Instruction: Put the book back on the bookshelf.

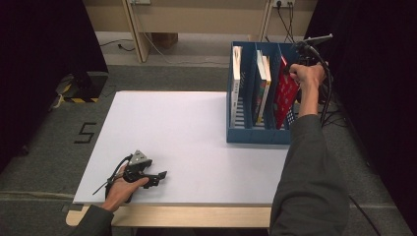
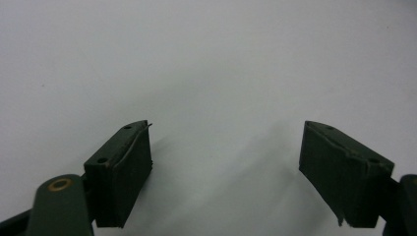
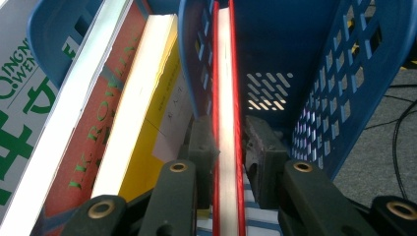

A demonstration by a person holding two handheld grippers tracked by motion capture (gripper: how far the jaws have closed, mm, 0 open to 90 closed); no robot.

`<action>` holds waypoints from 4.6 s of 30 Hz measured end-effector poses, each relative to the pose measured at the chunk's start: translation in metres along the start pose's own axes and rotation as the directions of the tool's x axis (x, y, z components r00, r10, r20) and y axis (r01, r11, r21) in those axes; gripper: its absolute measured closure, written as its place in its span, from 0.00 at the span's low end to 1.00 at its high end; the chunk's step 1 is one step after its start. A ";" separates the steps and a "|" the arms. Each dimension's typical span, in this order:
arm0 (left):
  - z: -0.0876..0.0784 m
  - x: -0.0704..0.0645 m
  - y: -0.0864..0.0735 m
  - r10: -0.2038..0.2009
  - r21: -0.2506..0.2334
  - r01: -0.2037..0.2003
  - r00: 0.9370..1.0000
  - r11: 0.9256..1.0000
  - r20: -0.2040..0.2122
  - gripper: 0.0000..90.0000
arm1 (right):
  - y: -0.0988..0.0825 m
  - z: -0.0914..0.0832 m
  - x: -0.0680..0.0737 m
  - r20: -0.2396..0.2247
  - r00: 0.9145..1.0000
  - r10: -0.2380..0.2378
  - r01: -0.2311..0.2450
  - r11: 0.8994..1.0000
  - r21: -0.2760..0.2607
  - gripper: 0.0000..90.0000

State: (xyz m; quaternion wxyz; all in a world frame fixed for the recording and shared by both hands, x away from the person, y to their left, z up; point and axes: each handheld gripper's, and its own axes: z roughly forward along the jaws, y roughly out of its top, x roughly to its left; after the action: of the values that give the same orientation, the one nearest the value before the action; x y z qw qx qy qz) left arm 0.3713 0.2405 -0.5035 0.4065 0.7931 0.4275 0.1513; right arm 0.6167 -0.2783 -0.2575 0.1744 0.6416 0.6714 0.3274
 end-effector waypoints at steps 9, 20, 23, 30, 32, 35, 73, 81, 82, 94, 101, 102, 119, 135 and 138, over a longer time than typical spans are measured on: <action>0.001 -0.001 0.000 0.014 0.009 -0.014 1.000 1.000 -0.002 0.20 | -0.004 -0.008 0.003 -0.030 0.999 -0.017 0.016 1.000 -0.021 0.80; 0.001 -0.003 0.000 0.023 0.013 -0.023 1.000 1.000 -0.011 0.20 | -0.023 -0.023 0.000 -0.056 0.997 -0.057 0.055 0.998 -0.039 0.73; 0.001 -0.002 0.000 0.022 0.015 -0.022 1.000 1.000 -0.008 0.20 | -0.031 -0.028 -0.004 -0.062 0.996 -0.066 0.062 0.997 -0.055 0.72; 0.001 -0.003 0.001 0.022 0.015 -0.022 1.000 1.000 -0.010 0.20 | -0.052 -0.040 -0.010 -0.098 0.988 -0.120 0.115 0.992 -0.057 0.68; 0.001 -0.003 0.001 0.023 0.015 -0.023 1.000 1.000 -0.011 0.20 | -0.059 -0.043 -0.011 -0.121 0.983 -0.135 0.128 0.990 -0.064 0.67; 0.001 -0.003 0.001 0.024 0.016 -0.023 1.000 1.000 -0.010 0.20 | -0.068 -0.047 -0.011 -0.122 0.978 -0.168 0.162 0.985 -0.056 0.67; 0.001 -0.002 0.001 0.017 0.016 -0.017 1.000 1.000 -0.002 0.19 | -0.076 0.008 -0.014 -0.059 0.981 -0.185 0.186 0.982 0.011 0.79; 0.001 -0.002 0.001 0.015 0.013 -0.015 1.000 1.000 -0.003 0.19 | -0.084 0.004 -0.016 -0.106 0.980 -0.170 0.172 0.985 0.012 0.69; 0.001 -0.002 0.001 0.018 0.014 -0.018 1.000 1.000 -0.003 0.19 | -0.085 0.002 -0.016 -0.104 0.980 -0.169 0.170 0.985 0.005 0.68; 0.001 -0.003 0.001 0.022 0.015 -0.022 1.000 1.000 -0.008 0.19 | -0.105 -0.020 -0.020 -0.130 0.978 -0.160 0.157 0.987 -0.032 0.55; 0.003 -0.005 0.001 0.041 0.025 -0.040 0.999 0.999 -0.010 0.17 | -0.121 -0.028 -0.015 -0.141 0.973 -0.182 0.178 0.983 -0.036 0.46; 0.003 -0.005 0.001 0.041 0.025 -0.041 0.999 0.999 -0.010 0.17 | -0.123 -0.029 -0.015 -0.141 0.973 -0.181 0.177 0.983 -0.037 0.44; 0.004 -0.009 0.001 0.075 0.040 -0.074 0.997 0.996 -0.033 0.15 | -0.178 -0.033 0.006 -0.172 0.957 -0.233 0.221 0.972 -0.083 0.23; 0.004 -0.009 0.001 0.076 0.040 -0.075 0.997 0.996 -0.033 0.15 | -0.222 -0.028 0.026 -0.253 0.922 -0.292 0.270 0.955 -0.118 0.19; 0.004 -0.009 0.001 0.077 0.040 -0.076 0.996 0.996 -0.033 0.15 | -0.230 -0.025 0.030 -0.251 0.918 -0.306 0.284 0.951 -0.120 0.18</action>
State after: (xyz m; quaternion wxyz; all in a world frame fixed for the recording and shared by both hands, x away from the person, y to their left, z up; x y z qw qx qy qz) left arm 0.3690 0.2308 -0.5044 0.3776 0.8139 0.4066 0.1720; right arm 0.4256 -0.2456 -0.3864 0.1556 0.4755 0.7639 0.4076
